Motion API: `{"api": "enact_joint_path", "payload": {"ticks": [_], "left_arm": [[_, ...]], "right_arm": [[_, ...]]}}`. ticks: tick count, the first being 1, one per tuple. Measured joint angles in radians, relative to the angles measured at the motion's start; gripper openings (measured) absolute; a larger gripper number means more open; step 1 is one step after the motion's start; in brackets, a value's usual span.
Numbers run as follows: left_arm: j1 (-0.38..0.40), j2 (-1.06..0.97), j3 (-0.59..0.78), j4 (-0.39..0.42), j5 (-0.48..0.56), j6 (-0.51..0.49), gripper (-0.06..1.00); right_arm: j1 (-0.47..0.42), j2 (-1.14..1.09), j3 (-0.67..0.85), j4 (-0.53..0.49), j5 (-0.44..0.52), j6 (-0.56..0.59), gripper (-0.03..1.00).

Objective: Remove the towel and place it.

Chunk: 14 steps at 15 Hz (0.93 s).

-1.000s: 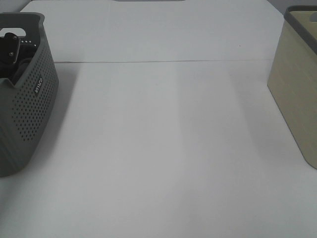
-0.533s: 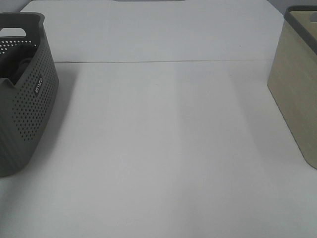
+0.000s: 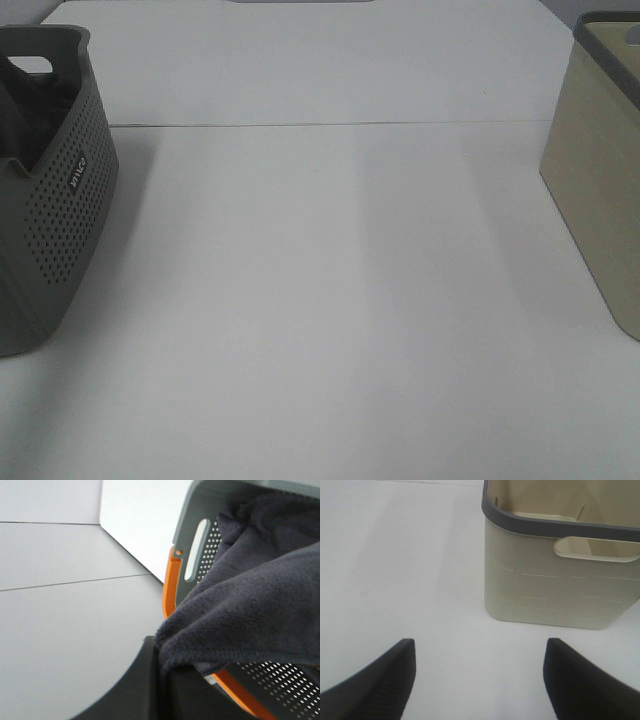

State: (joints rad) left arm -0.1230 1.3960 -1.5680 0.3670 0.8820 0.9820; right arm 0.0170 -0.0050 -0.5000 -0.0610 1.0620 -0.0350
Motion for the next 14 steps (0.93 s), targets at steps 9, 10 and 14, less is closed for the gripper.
{"api": "enact_joint_path", "payload": {"ticks": [9,10,14], "left_arm": [[-0.31,-0.035,-0.212,0.045,0.024,-0.24,0.0],[-0.357,-0.014,-0.225,0.048,0.022,-0.255,0.0],[-0.5,0.1,-0.293,0.064,0.025,-0.356,0.0]], "right_arm": [[0.0,0.0,-0.002,0.023,-0.008,0.0,0.68],[0.0,0.011,-0.01,0.061,-0.03,-0.004,0.68],[0.0,0.17,-0.014,0.33,-0.19,-0.162,0.68]]}}
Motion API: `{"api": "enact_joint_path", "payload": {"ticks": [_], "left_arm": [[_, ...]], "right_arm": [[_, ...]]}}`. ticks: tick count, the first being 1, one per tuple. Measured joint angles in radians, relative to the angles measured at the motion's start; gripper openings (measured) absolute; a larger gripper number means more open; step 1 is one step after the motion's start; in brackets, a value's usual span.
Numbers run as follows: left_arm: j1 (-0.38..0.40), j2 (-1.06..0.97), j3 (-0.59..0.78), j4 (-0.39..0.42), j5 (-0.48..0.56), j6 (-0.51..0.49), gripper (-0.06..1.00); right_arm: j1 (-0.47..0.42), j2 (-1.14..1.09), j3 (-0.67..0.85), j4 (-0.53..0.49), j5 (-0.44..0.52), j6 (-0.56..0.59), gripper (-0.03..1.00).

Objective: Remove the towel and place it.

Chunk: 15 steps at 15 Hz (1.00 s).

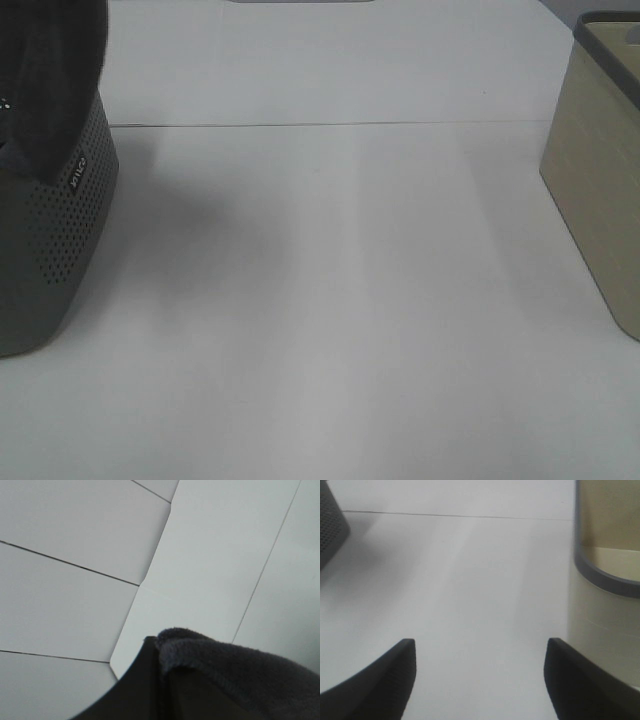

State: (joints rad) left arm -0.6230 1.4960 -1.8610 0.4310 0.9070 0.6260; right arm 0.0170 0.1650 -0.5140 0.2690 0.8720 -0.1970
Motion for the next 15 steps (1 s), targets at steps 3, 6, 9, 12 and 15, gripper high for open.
{"api": "enact_joint_path", "payload": {"ticks": [3,6,9,12,15], "left_arm": [[-0.129,0.119,-0.161,0.02,0.013,-0.189,0.0],[-0.211,0.255,-0.244,0.146,0.209,-0.219,0.0],[-0.211,0.314,-0.244,0.209,0.298,-0.219,0.0],[-0.211,0.312,-0.244,0.185,0.298,-0.219,0.0],[-0.211,0.312,-0.244,0.155,0.298,-0.219,0.0]], "right_arm": [[0.0,0.233,0.0,0.246,-0.073,-0.269,0.68],[0.0,0.485,0.0,0.5,-0.112,-0.56,0.68],[0.0,0.66,0.0,0.7,-0.169,-0.728,0.68],[0.0,0.796,-0.011,0.847,-0.19,-0.916,0.68],[0.0,0.925,-0.039,1.023,-0.128,-1.235,0.68]]}}
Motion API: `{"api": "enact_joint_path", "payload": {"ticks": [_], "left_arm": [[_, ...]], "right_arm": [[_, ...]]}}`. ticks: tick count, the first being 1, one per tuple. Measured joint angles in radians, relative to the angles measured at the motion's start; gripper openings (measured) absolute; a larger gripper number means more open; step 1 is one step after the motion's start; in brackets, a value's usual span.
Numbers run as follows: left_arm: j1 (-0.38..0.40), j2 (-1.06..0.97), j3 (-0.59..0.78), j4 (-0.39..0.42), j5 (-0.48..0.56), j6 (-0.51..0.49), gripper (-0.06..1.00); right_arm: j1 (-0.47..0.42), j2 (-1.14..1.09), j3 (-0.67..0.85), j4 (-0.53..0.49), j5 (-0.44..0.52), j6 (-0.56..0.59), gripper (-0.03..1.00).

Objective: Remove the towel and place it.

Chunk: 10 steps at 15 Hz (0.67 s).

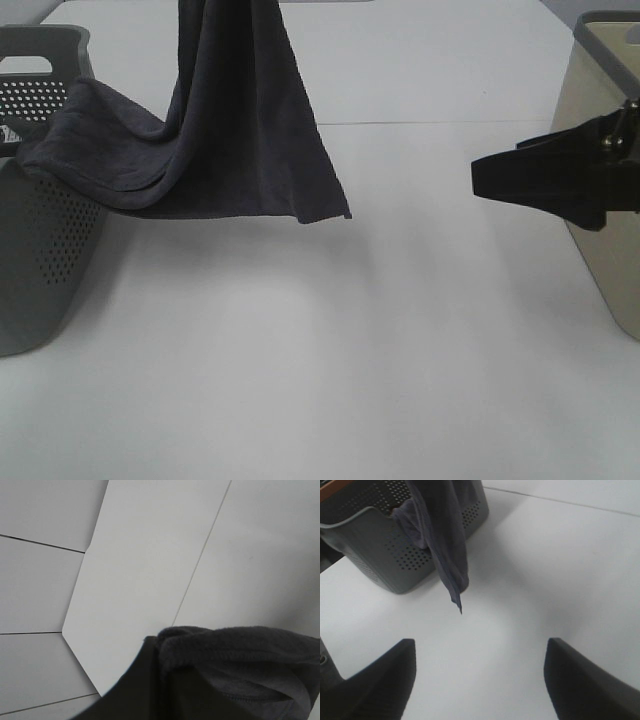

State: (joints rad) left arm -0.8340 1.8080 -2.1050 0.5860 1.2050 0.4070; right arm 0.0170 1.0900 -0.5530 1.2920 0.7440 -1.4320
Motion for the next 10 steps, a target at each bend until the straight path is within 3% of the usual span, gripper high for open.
{"api": "enact_joint_path", "payload": {"ticks": [2,4,6,8,10], "left_arm": [[0.0,0.0,0.0,-0.042,0.0,0.0,0.0],[0.0,0.0,0.0,-0.049,-0.003,0.0,0.0],[0.0,0.0,0.0,-0.057,-0.01,0.0,0.0],[0.0,0.0,0.0,-0.081,-0.029,-0.002,0.0],[0.0,0.0,0.0,-0.106,-0.035,-0.002,0.0]], "right_arm": [[0.0,0.107,-0.007,0.156,0.131,-0.264,0.68],[0.0,0.162,-0.007,0.199,0.155,-0.334,0.69],[0.016,0.215,-0.007,0.216,0.176,-0.353,0.77],[0.108,0.24,-0.01,0.224,0.133,-0.358,0.8],[0.242,0.263,-0.032,0.226,-0.051,-0.358,0.81]]}}
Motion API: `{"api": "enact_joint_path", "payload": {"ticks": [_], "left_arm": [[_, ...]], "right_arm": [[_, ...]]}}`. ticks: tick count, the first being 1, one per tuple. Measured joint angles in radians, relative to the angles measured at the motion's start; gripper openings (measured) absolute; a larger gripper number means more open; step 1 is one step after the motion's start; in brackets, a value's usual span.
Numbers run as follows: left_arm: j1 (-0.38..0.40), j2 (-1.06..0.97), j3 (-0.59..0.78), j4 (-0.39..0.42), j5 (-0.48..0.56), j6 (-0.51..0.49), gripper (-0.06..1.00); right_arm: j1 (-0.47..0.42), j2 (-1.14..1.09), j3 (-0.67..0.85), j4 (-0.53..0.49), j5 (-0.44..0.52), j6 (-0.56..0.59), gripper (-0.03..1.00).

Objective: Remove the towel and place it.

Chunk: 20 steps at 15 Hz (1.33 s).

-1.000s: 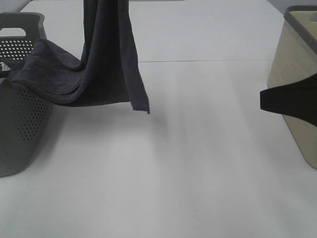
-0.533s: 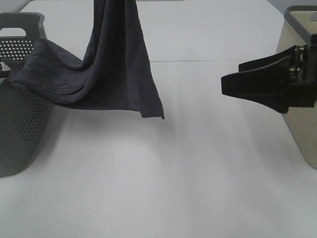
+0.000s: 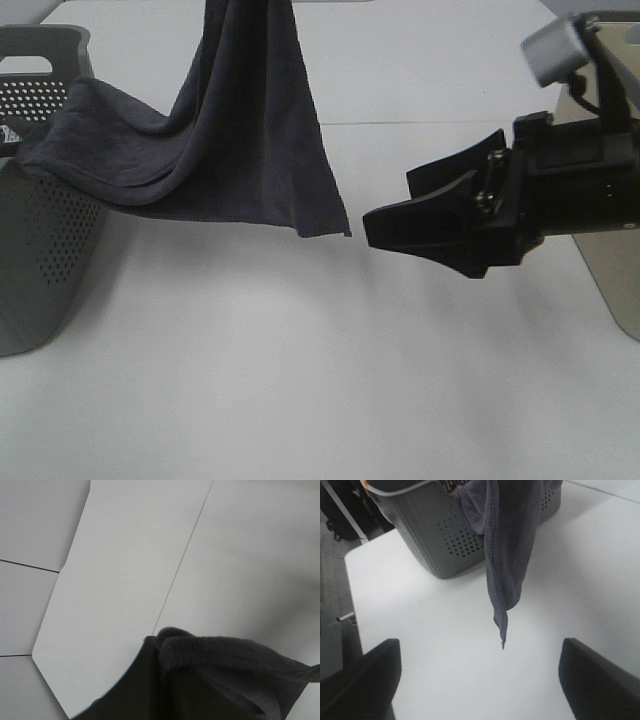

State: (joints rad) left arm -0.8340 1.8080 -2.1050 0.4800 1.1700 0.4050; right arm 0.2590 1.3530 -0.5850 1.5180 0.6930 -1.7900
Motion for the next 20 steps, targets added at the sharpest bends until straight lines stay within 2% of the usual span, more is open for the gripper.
{"api": "enact_joint_path", "payload": {"ticks": [2,4,6,8,9,12,14,17,18,20], "left_arm": [[0.0,0.0,0.0,-0.009,-0.001,0.0,0.0],[0.0,0.0,0.0,-0.019,-0.002,0.0,0.0],[0.0,0.0,0.0,-0.035,-0.002,0.0,0.0],[0.0,0.0,0.0,-0.038,-0.004,0.0,0.0],[0.0,0.0,0.0,-0.038,-0.008,0.0,0.0],[0.0,0.0,0.0,-0.039,-0.013,0.0,0.0],[0.0,0.0,0.0,-0.04,-0.016,0.0,0.0],[0.0,0.0,0.0,-0.041,-0.017,0.0,0.0],[0.0,0.0,0.0,-0.041,-0.017,0.0,0.0],[0.0,0.0,0.0,-0.041,-0.017,0.0,0.0]], "right_arm": [[0.081,0.037,-0.038,0.003,-0.106,0.0,0.81],[0.123,0.094,-0.1,0.01,-0.14,-0.001,0.81],[0.128,0.16,-0.155,0.02,-0.137,0.0,0.81],[0.14,0.225,-0.197,0.028,-0.06,0.001,0.81],[0.168,0.253,-0.212,0.043,-0.053,0.001,0.81],[0.228,0.293,-0.223,0.056,-0.089,0.024,0.8],[0.23,0.296,-0.225,0.058,-0.126,0.053,0.54],[0.23,0.296,-0.225,0.06,-0.148,0.107,0.08],[0.23,0.295,-0.225,0.049,-0.147,0.134,0.0],[0.23,0.281,-0.226,-0.009,-0.129,0.212,0.0]]}}
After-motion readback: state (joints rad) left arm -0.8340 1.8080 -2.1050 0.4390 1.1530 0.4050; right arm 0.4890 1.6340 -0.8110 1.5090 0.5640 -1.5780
